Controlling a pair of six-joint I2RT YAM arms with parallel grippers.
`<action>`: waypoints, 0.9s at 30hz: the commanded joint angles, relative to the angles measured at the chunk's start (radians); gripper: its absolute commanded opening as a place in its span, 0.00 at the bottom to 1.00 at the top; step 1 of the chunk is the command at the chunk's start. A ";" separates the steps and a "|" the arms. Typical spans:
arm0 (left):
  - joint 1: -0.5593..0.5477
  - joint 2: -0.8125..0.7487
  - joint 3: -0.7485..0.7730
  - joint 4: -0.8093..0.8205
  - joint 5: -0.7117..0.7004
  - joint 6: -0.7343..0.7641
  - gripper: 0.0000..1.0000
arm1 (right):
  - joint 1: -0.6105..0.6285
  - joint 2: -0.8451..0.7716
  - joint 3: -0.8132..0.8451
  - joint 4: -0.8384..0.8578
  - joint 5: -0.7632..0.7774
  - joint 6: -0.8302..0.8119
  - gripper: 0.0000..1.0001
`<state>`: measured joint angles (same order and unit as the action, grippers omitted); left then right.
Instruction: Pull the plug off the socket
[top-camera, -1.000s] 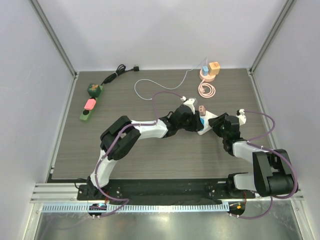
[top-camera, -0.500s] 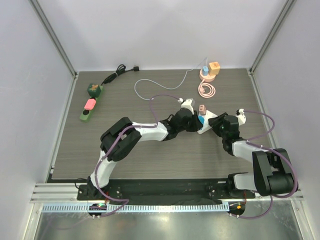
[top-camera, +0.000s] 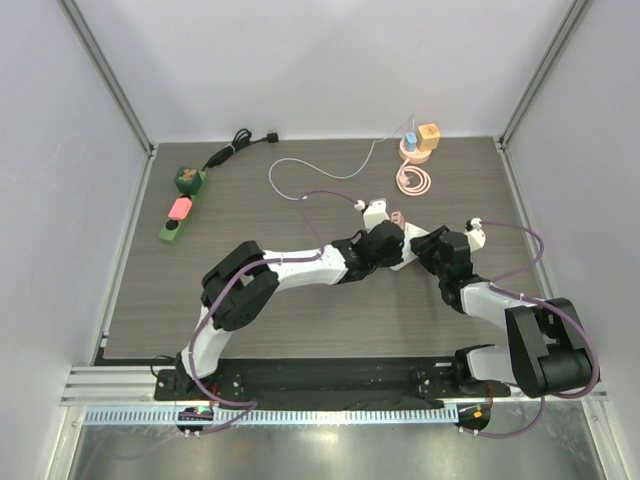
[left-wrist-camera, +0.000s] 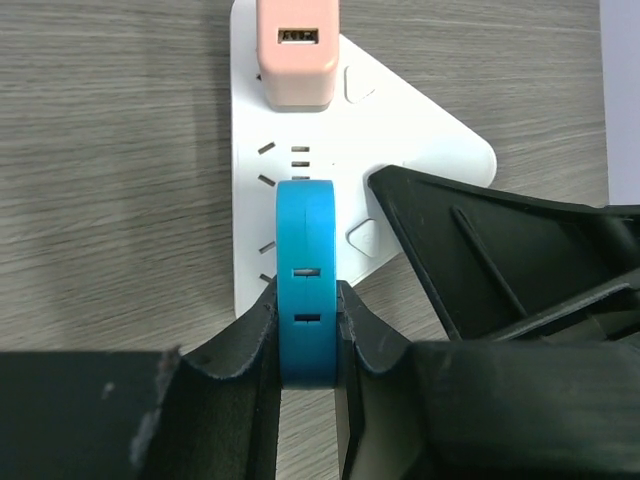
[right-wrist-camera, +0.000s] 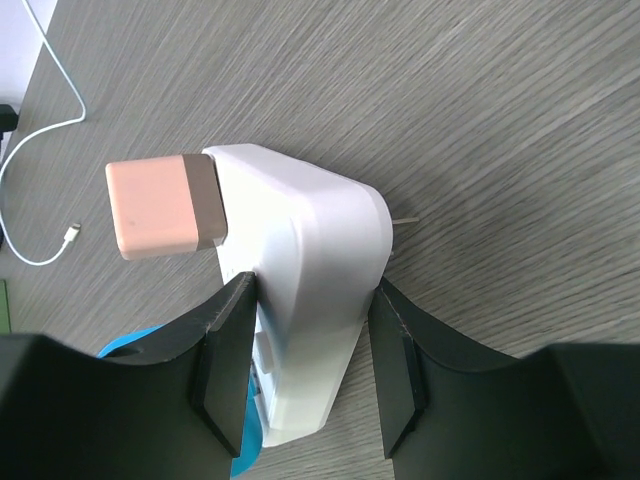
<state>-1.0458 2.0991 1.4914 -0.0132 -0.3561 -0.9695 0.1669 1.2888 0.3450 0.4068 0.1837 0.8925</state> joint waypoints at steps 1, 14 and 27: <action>-0.010 -0.163 0.009 0.120 -0.116 0.034 0.00 | -0.012 0.026 -0.026 -0.184 0.126 -0.061 0.01; -0.017 -0.287 -0.037 0.082 -0.182 0.078 0.00 | -0.116 0.055 -0.044 -0.138 -0.024 -0.063 0.01; 0.059 -0.530 -0.336 -0.412 -0.205 0.129 0.00 | -0.116 0.069 -0.032 -0.152 -0.023 -0.070 0.01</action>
<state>-0.9855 1.6165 1.1461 -0.1490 -0.4416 -0.8627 0.0547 1.3136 0.3412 0.4362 0.1127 0.9043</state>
